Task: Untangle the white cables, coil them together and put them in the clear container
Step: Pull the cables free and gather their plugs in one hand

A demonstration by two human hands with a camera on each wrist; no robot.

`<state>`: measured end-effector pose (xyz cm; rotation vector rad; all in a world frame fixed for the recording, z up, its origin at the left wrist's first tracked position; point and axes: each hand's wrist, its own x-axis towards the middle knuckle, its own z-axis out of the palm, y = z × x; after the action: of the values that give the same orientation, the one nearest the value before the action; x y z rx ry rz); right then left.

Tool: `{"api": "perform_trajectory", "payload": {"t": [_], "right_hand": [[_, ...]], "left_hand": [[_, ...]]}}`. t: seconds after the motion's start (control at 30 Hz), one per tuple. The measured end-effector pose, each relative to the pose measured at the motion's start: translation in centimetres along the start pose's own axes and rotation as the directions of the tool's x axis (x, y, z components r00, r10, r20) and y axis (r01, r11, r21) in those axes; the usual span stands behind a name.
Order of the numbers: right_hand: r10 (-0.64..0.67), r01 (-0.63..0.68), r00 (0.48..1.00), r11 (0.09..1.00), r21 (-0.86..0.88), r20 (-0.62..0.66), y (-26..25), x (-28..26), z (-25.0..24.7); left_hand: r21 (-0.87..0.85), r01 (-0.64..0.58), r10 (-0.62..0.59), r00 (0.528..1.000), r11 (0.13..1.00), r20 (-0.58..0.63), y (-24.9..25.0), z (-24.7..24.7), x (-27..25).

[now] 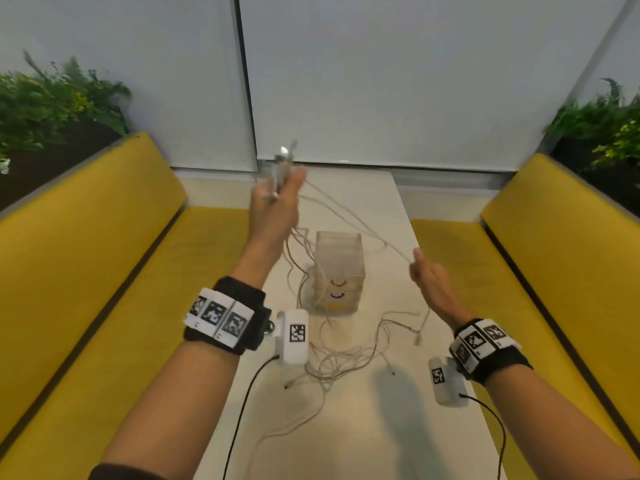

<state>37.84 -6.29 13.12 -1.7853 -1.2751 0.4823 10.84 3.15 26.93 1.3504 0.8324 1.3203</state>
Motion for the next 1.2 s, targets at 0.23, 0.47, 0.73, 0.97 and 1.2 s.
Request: {"api": "perform_trajectory", "payload": {"t": [0.23,0.47,0.73,0.97,1.2], "right_hand": [[0.138,-0.177,0.982,0.912,-0.370,-0.129,6.2,-0.3,-2.0],[0.046,-0.069,0.992,0.980,-0.188,-0.121,0.9,0.1,0.7],[-0.464,0.504,0.856,0.848,0.166,-0.229,-10.5,-4.9,6.4],[-0.437,0.637,0.691,0.745,-0.198,0.576,-1.5,-11.8,16.5],[-0.103,0.560,0.647,0.737,-0.379,0.755,4.6,-11.9,23.3]], "left_hand": [[0.126,-0.058,0.056,0.998,0.990,0.022,2.1,-2.0,0.9],[0.278,-0.099,0.031,0.970,0.956,0.240,-0.2,1.2,-1.0],[-0.071,0.026,-0.009,0.971,0.997,0.240,2.2,2.9,-0.8],[-0.059,0.013,-0.006,0.993,0.998,0.122,0.6,1.2,-0.4],[-0.070,0.069,-0.061,0.992,0.995,0.112,-0.8,-0.5,-0.6]]}}
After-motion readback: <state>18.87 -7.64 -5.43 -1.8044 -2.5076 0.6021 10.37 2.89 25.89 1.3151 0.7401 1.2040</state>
